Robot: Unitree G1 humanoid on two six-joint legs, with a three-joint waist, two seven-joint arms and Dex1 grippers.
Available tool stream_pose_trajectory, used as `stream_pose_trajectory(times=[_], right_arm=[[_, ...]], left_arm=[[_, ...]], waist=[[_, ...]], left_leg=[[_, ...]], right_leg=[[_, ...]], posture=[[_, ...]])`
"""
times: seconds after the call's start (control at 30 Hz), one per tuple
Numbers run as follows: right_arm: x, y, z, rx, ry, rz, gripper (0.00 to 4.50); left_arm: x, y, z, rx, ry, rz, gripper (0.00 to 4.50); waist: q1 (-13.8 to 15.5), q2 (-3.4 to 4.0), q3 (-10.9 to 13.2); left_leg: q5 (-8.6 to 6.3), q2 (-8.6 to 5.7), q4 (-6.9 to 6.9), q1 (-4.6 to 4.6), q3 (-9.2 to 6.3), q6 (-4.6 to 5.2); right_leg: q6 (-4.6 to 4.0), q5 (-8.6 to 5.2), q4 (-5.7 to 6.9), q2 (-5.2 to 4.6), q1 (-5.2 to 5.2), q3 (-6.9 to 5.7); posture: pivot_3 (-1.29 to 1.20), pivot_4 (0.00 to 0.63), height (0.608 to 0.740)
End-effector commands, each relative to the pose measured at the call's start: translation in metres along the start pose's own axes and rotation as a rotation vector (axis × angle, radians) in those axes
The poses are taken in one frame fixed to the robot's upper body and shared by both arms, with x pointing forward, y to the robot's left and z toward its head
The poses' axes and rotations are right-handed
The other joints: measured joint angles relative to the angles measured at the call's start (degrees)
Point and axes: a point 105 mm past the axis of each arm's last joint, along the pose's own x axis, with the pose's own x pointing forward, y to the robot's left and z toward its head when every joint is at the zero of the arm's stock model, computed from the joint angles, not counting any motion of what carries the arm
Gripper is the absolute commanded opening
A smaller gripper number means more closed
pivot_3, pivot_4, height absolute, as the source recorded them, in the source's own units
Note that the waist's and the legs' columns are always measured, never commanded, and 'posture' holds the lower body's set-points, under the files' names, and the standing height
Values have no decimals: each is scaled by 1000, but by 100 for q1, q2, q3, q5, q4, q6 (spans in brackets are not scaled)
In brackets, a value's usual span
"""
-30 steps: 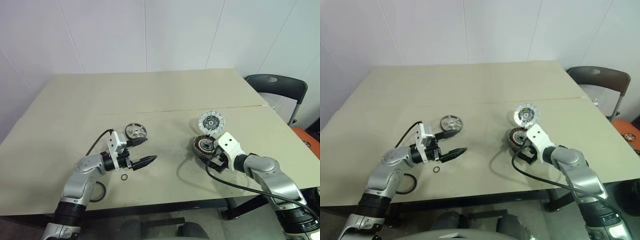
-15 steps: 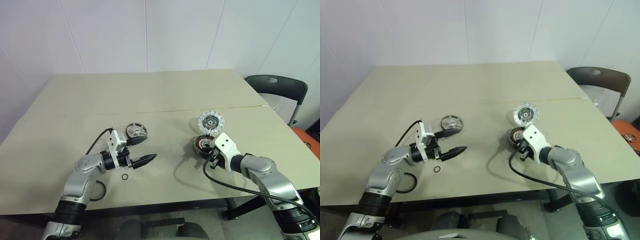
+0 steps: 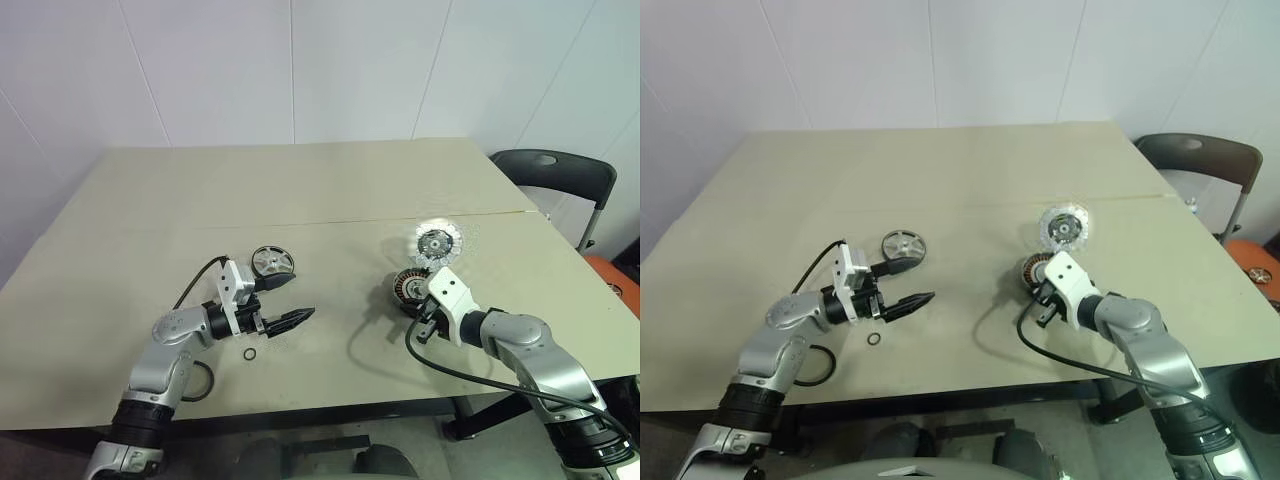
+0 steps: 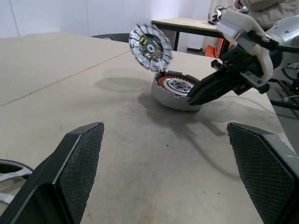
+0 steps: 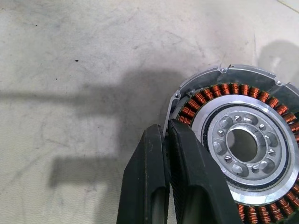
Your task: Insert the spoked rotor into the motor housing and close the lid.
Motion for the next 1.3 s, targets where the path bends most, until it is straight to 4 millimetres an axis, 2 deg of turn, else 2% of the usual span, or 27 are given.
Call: stream_pose_trajectory(times=[0.03, 0.13, 0.27, 0.4, 0.7, 1.1, 1.3], right_arm=[[-3, -2, 6, -26, -10, -6, 16], [-3, 2, 14, -26, -41, 28, 16], [-3, 20, 37, -84, -132, 144, 16], [0, 25, 56, -153, -178, 188, 16], [15, 40, 84, -293, -217, 314, 16], [36, 73, 92, -442, -199, 542, 16], [41, 80, 90, -505, -170, 611, 16]], left_arm=[[2, 3, 11, 52, -24, -8, 4500], [2, 1, 11, 50, -24, -7, 4500], [4, 0, 11, 48, -26, -3, 4500], [4, 1, 15, 51, -28, 3, 4500], [-11, 14, 14, 67, 7, 26, 4500], [-14, 18, 15, 81, 32, 38, 4500], [-11, 19, 19, 88, 32, 42, 4500]], waist=[[-1, 0, 0], [-3, 0, 0], [-13, 1, 1], [-35, 13, 10], [-17, 18, 19], [-27, 17, 19], [-25, 17, 19]], left_leg=[[0, 0, 0, 0, 0, 0], [-1, 0, -1, 0, 0, 1], [-1, 0, -4, -1, 0, 2], [7, 2, -8, -5, 1, 15], [6, 0, -6, -7, 1, 18], [4, -1, -4, -11, 1, 22], [4, -1, -4, -11, 1, 21]], right_leg=[[0, 0, -1, 0, 0, 0], [0, 0, -3, 0, 1, 0], [0, 0, -6, 1, 0, -1], [3, 1, -7, 4, -4, 0], [2, 1, -12, 3, -3, -4], [18, 11, -15, 2, -4, -4], [20, 13, -13, 3, -3, -5]], posture=[[0, 0, 740], [0, 0, 740], [0, 0, 740], [0, 0, 740], [0, 0, 740], [0, 0, 740], [0, 0, 740]])
